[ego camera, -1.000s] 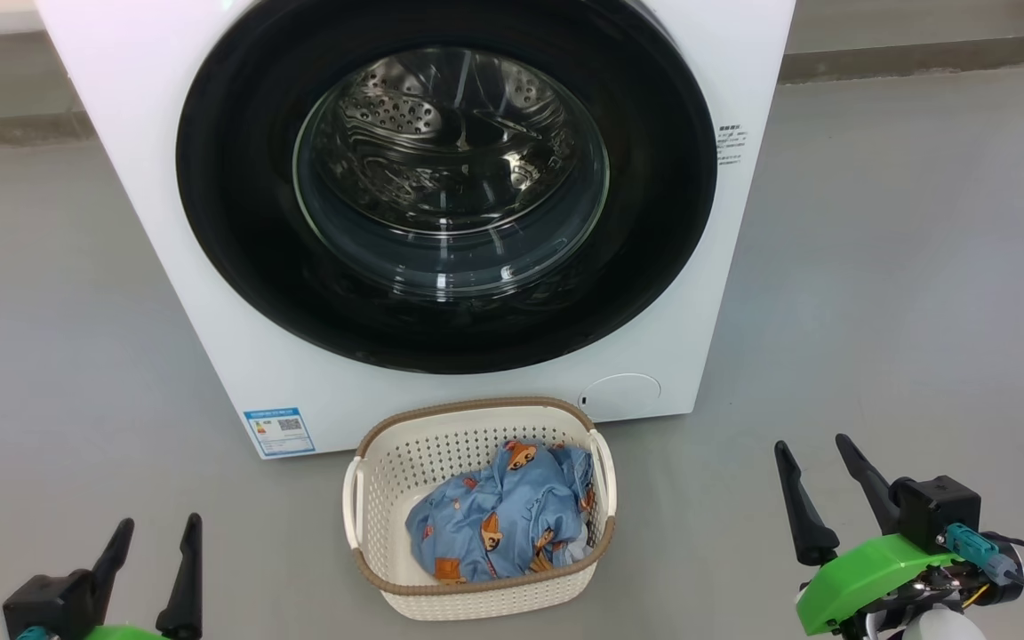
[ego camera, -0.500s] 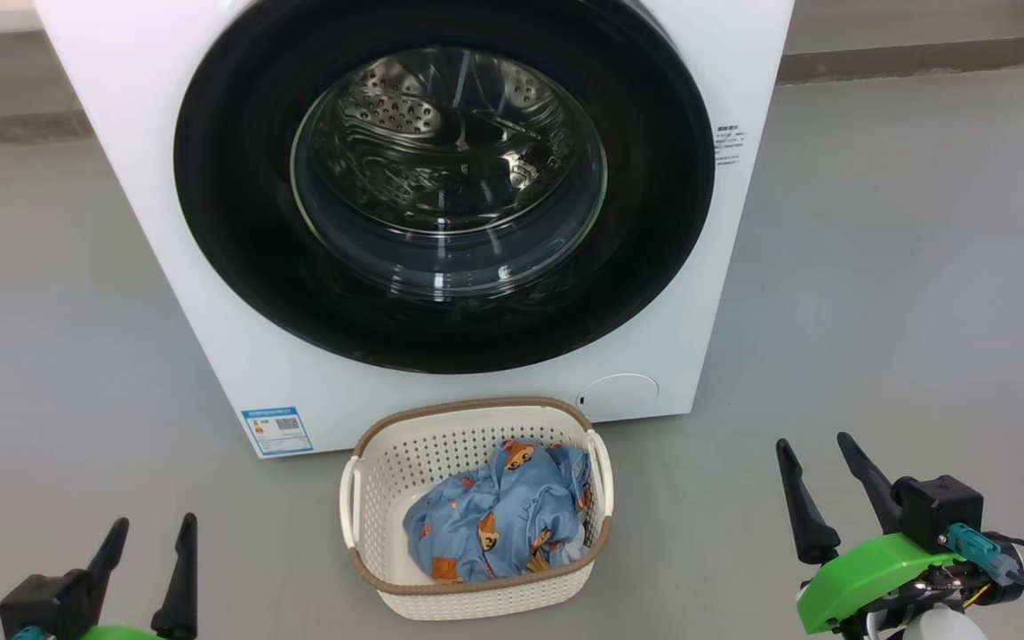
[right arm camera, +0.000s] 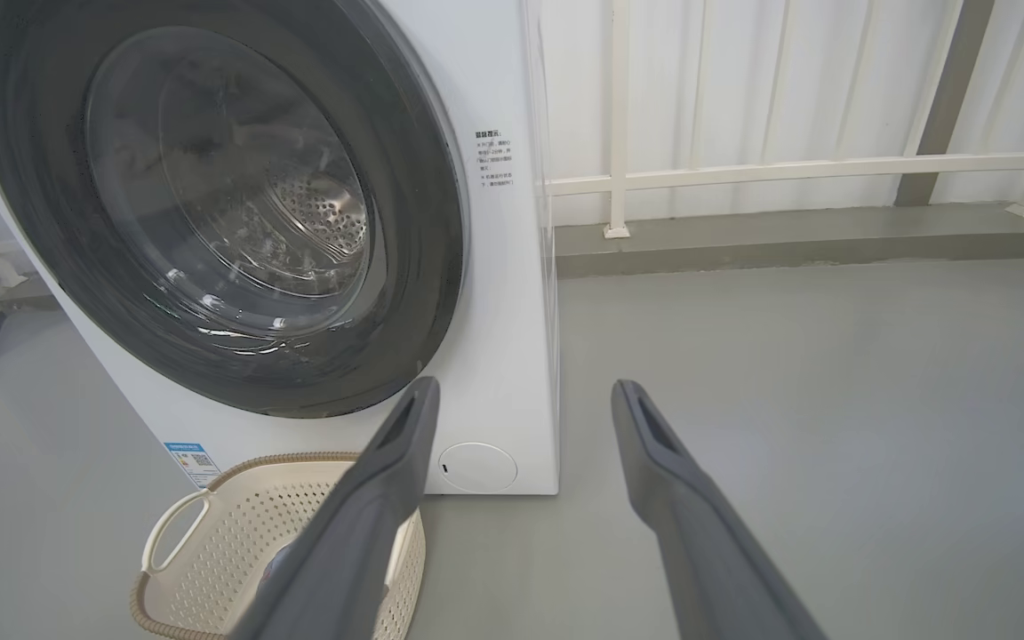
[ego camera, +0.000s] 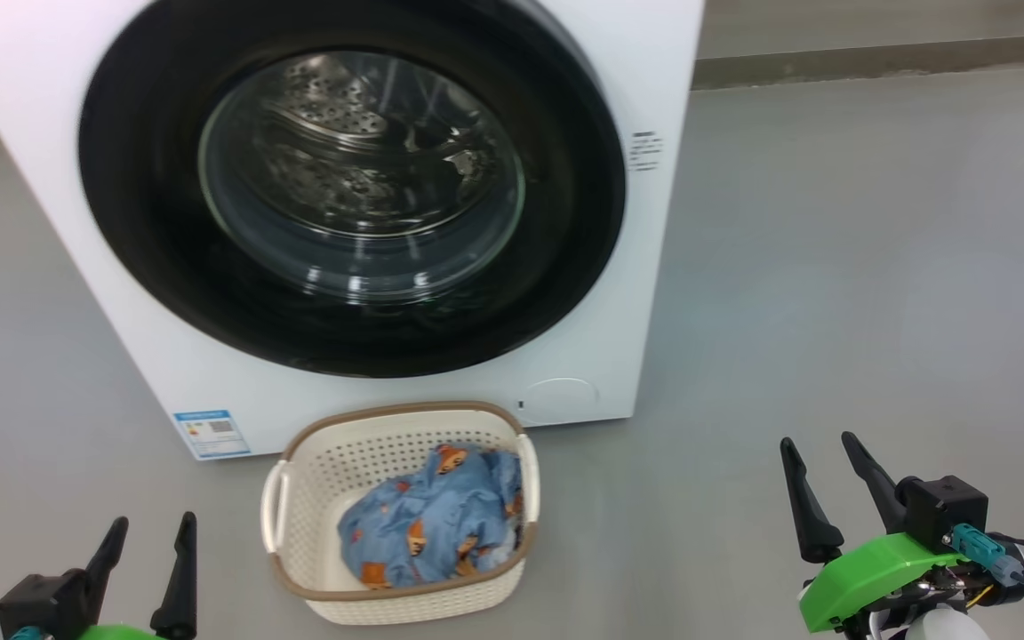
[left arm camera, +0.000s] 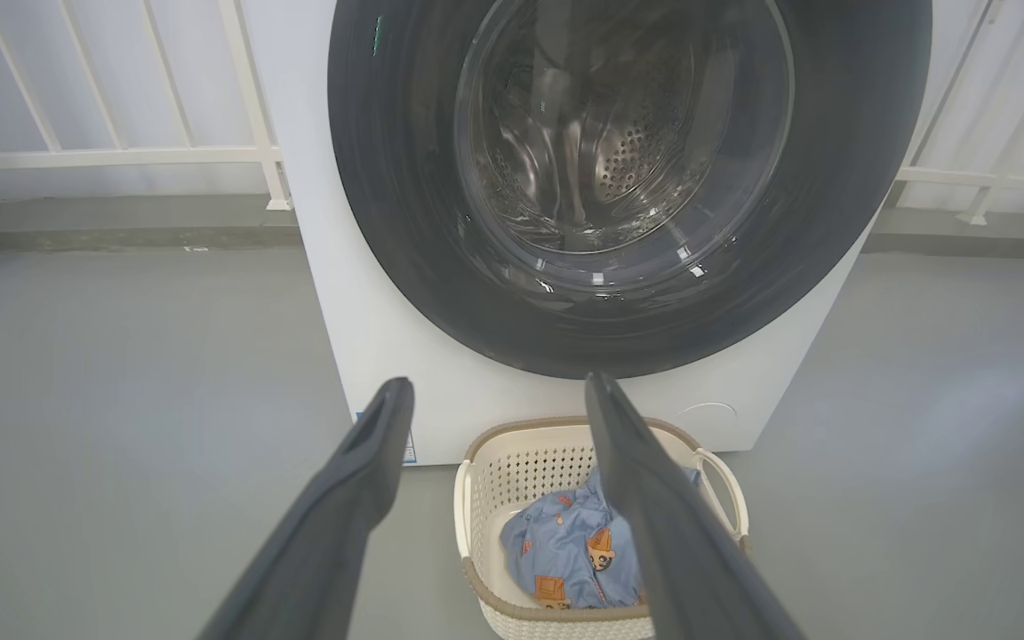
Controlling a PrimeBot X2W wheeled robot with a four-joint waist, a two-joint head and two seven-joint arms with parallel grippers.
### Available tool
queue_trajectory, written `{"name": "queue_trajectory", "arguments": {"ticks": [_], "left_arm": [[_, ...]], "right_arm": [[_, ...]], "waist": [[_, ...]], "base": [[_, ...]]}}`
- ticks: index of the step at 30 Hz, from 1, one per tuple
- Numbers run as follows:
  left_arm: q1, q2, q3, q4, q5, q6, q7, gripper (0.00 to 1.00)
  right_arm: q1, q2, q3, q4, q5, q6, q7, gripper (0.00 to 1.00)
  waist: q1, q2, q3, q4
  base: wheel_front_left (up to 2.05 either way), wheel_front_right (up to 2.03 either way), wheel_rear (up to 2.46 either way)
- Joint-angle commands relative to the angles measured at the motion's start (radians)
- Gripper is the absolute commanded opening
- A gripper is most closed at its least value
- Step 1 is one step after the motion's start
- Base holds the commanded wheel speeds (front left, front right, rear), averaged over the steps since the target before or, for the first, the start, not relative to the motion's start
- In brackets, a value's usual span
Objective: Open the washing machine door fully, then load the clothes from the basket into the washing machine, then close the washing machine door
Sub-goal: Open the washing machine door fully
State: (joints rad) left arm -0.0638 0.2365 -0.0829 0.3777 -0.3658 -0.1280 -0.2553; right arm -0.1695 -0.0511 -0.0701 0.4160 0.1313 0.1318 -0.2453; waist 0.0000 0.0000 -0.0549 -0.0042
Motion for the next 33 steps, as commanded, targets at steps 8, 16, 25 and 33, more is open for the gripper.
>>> {"name": "queue_trajectory", "arguments": {"ticks": [8, 16, 25, 33], "left_arm": [[-0.046, 0.015, 0.061, -0.059, 0.003, -0.003, -0.006, 1.00], [-0.042, 0.006, 0.068, -0.070, 0.009, -0.003, -0.006, 1.00], [-0.032, 0.003, 0.073, -0.087, 0.023, -0.003, -0.006, 1.00], [-0.023, -0.001, 0.070, -0.091, 0.026, -0.003, -0.006, 1.00]], "right_arm": [[-0.038, 0.000, 0.020, -0.029, -0.013, -0.001, -0.013, 1.00], [-0.040, 0.000, 0.019, -0.028, -0.014, -0.001, -0.014, 1.00], [-0.035, 0.000, 0.019, -0.032, -0.016, -0.001, -0.015, 1.00], [-0.033, 0.001, 0.018, -0.032, -0.012, -0.001, -0.016, 1.00]], "waist": [[0.0000, 0.0000, 0.005, 0.003], [0.0000, 0.0000, 0.005, 0.003], [0.0000, 0.0000, 0.004, 0.002], [0.0000, 0.0000, 0.001, 0.005]], "base": [[1.00, 1.00, -2.00], [0.39, 0.39, -0.78], [0.01, 0.01, -0.03], [0.00, 0.00, 0.00]]}}
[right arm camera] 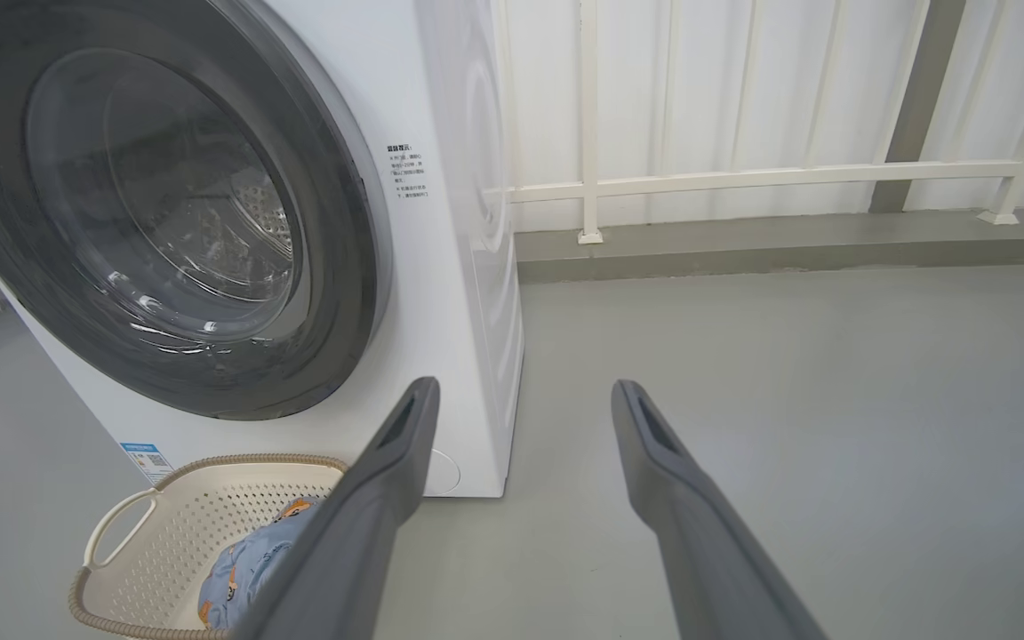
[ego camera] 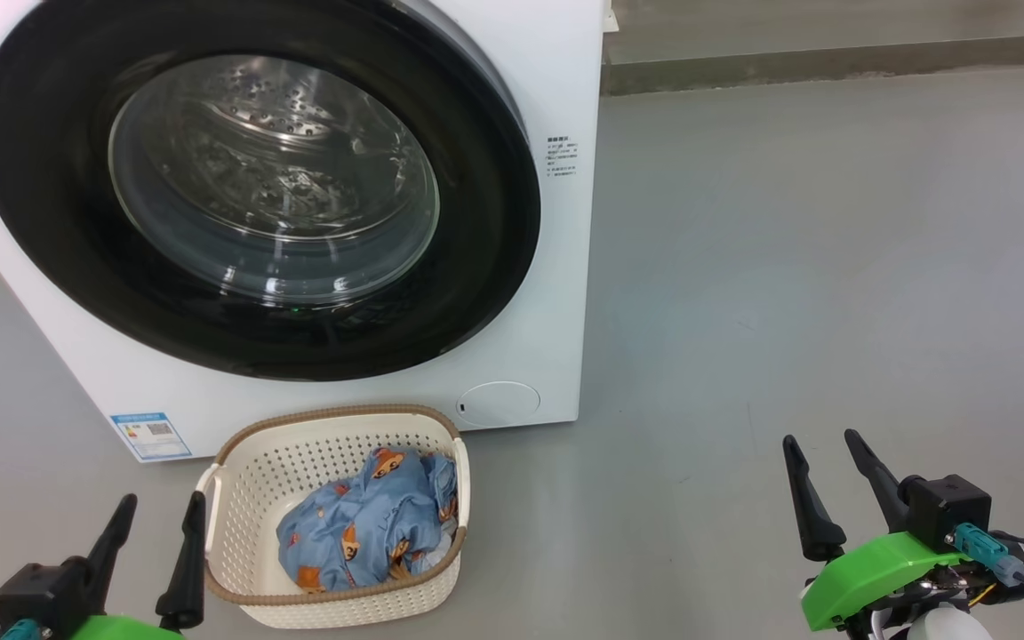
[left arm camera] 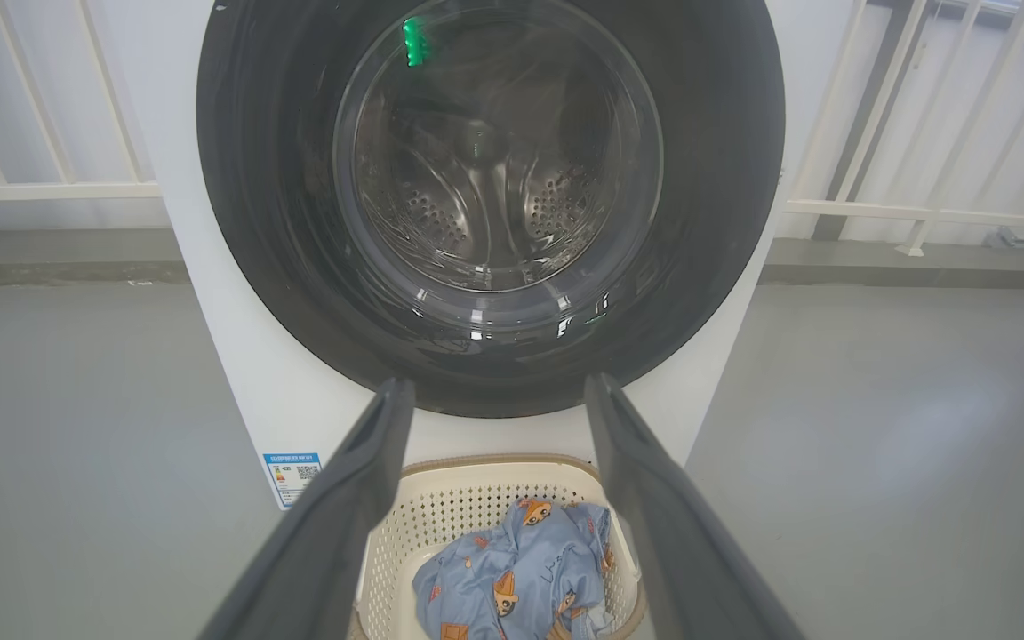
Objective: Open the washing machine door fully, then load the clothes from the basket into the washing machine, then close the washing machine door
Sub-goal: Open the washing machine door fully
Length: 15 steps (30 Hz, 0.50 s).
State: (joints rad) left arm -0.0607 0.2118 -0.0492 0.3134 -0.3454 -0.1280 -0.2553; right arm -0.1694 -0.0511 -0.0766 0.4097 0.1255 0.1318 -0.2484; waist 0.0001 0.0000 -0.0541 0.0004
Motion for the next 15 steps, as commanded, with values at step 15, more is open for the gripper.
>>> {"name": "queue_trajectory", "arguments": {"ticks": [15], "left_arm": [[-0.020, 0.018, 0.041, -0.044, 0.025, -0.003, -0.006, 1.00]], "right_arm": [[-0.042, 0.001, 0.022, -0.026, 0.018, -0.001, -0.013, 1.00]], "waist": [[0.0000, 0.0000, 0.005, 0.009]], "base": [[0.00, 0.00, 0.00]]}}
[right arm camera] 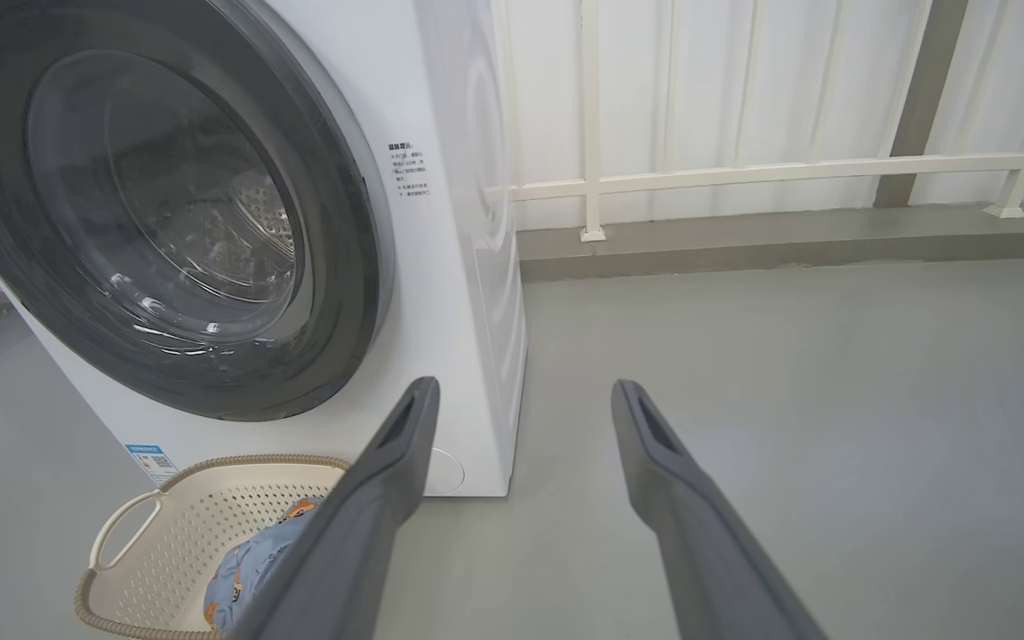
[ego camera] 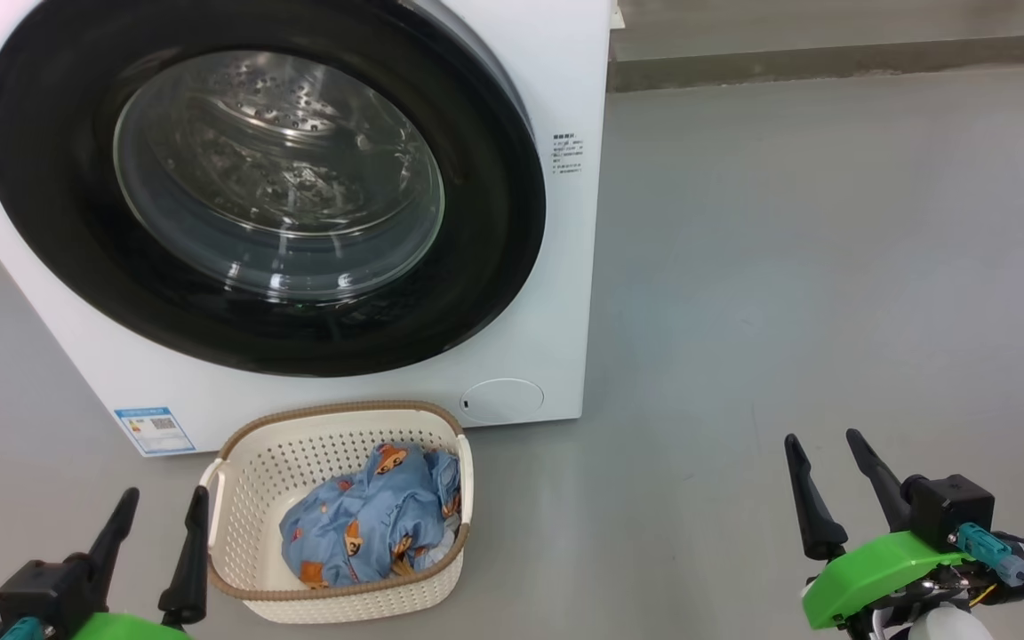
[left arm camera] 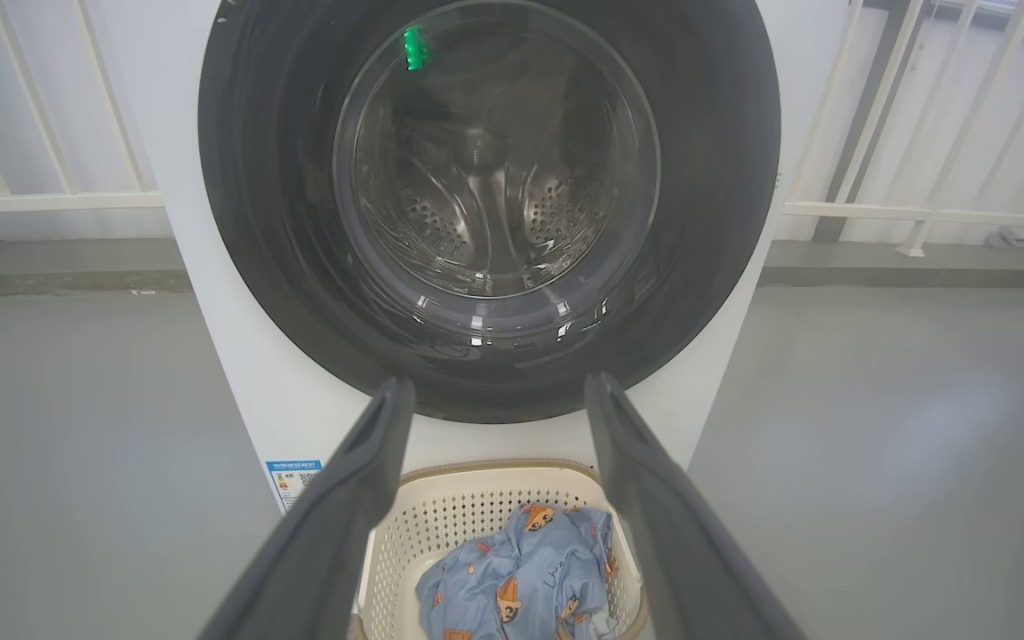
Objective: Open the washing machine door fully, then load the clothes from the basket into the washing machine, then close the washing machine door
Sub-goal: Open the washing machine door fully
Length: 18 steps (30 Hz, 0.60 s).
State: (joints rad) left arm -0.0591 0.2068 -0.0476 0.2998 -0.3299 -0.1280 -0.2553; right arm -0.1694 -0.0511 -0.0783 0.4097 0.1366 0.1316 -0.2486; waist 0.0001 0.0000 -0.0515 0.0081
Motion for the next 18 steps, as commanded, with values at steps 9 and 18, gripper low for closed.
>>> {"name": "queue_trajectory", "arguments": {"ticks": [9, 18], "left_arm": [[0.001, 0.011, 0.009, -0.069, 0.020, -0.003, -0.006, 1.00], [0.001, 0.017, -0.026, -0.061, 0.005, -0.003, -0.006, 1.00]], "right_arm": [[-0.130, 0.001, -0.003, -0.024, 0.178, -0.001, -0.013, 1.00], [-0.234, 0.001, -0.042, 0.009, 0.390, -0.001, -0.012, 1.00]], "waist": [[0.0000, 0.0000, 0.024, 0.015], [0.0000, 0.0000, 0.044, 0.039]], "base": [[0.00, 0.00, 0.00], [0.00, 0.00, 0.00]]}}
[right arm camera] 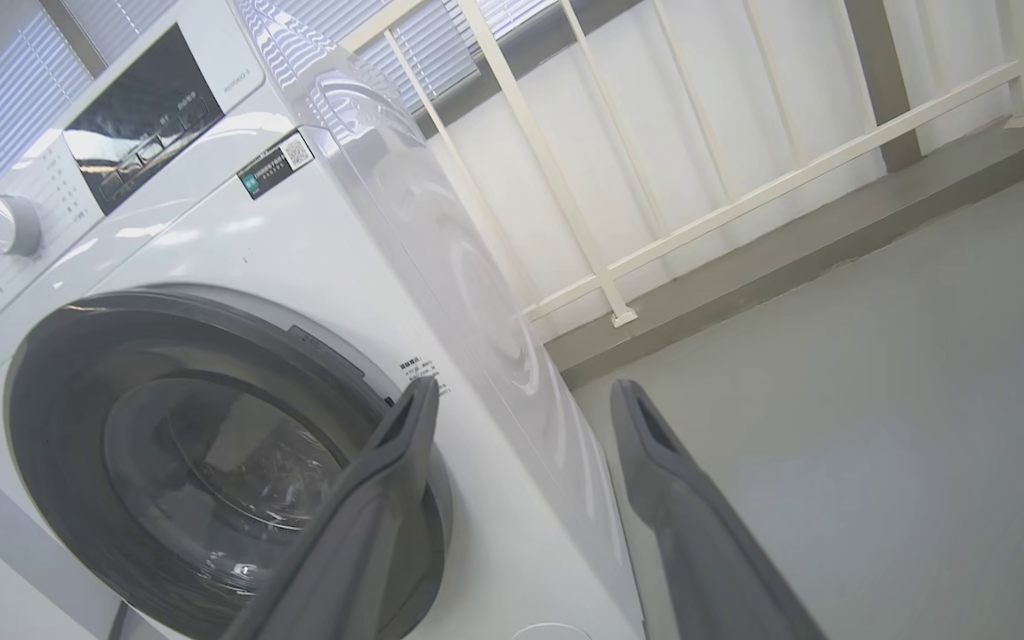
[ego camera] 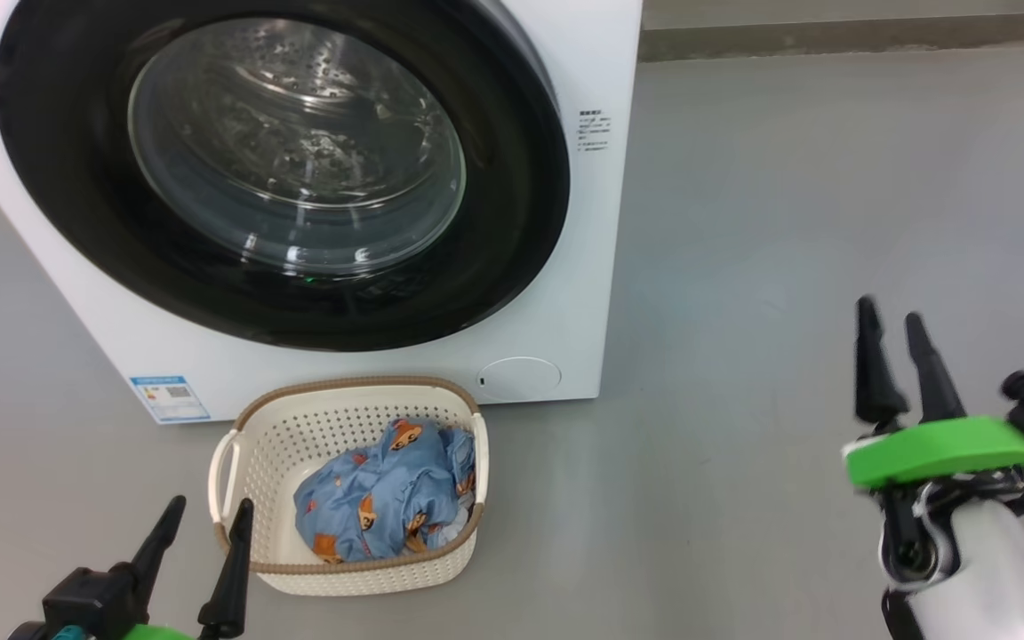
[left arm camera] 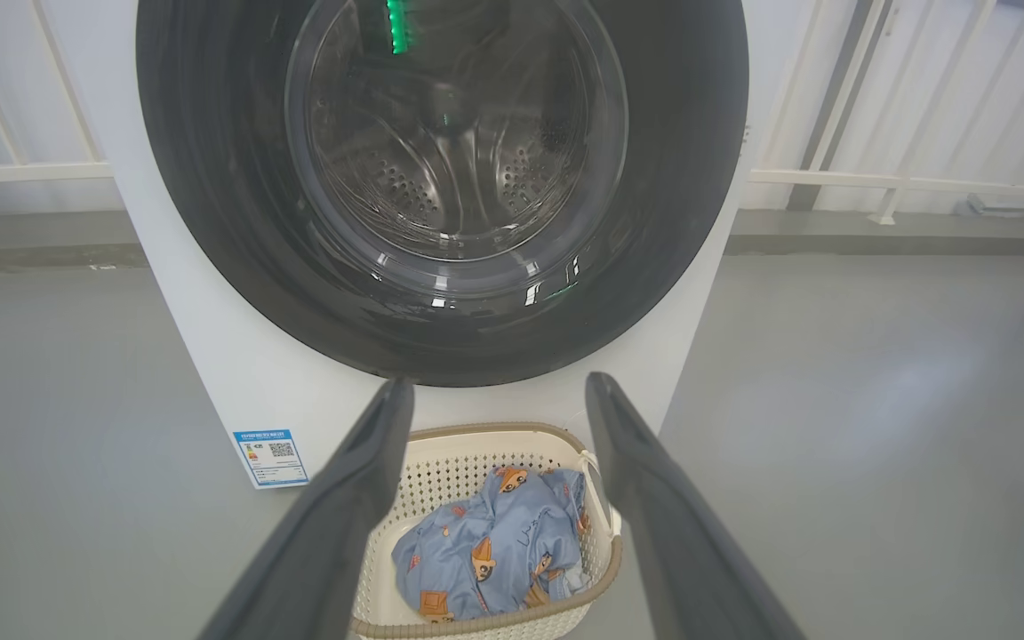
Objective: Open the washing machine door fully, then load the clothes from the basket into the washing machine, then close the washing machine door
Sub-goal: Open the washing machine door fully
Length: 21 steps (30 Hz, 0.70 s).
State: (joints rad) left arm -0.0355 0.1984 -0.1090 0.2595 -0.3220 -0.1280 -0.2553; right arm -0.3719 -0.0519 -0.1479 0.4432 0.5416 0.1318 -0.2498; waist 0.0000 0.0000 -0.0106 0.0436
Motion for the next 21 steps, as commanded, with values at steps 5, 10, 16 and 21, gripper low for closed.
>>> {"name": "queue_trajectory", "arguments": {"ticks": [5, 10, 16, 21], "left_arm": [[-0.028, 0.030, 0.029, -0.021, -0.013, -0.003, -0.006, 1.00], [-0.039, 0.039, 0.018, -0.022, -0.025, -0.003, -0.006, 1.00], [-0.057, 0.051, -0.005, -0.021, -0.036, -0.003, -0.006, 1.00], [-0.079, 0.065, -0.022, -0.026, -0.050, -0.003, -0.006, 1.00]], "right_arm": [[-0.095, 0.002, -0.006, 0.007, 0.212, -0.001, 0.001, 1.00], [-0.158, 0.002, -0.004, 0.033, 0.405, -0.001, 0.022, 0.38], [-0.239, 0.002, -0.022, 0.074, 0.597, -0.001, 0.043, 0.00], [-0.307, 0.002, -0.027, 0.105, 0.665, -0.001, 0.089, 0.00]], "waist": [[0.0000, 0.0000, 0.016, 0.024], [0.0000, 0.0000, 0.042, 0.041], [0.0000, 0.0000, 0.078, 0.060], [0.0000, 0.0000, 0.109, 0.075]], "base": [[0.00, 0.00, 0.00], [0.00, 0.00, 0.00], [0.00, 0.00, 0.00], [0.00, 0.00, 0.00]]}}
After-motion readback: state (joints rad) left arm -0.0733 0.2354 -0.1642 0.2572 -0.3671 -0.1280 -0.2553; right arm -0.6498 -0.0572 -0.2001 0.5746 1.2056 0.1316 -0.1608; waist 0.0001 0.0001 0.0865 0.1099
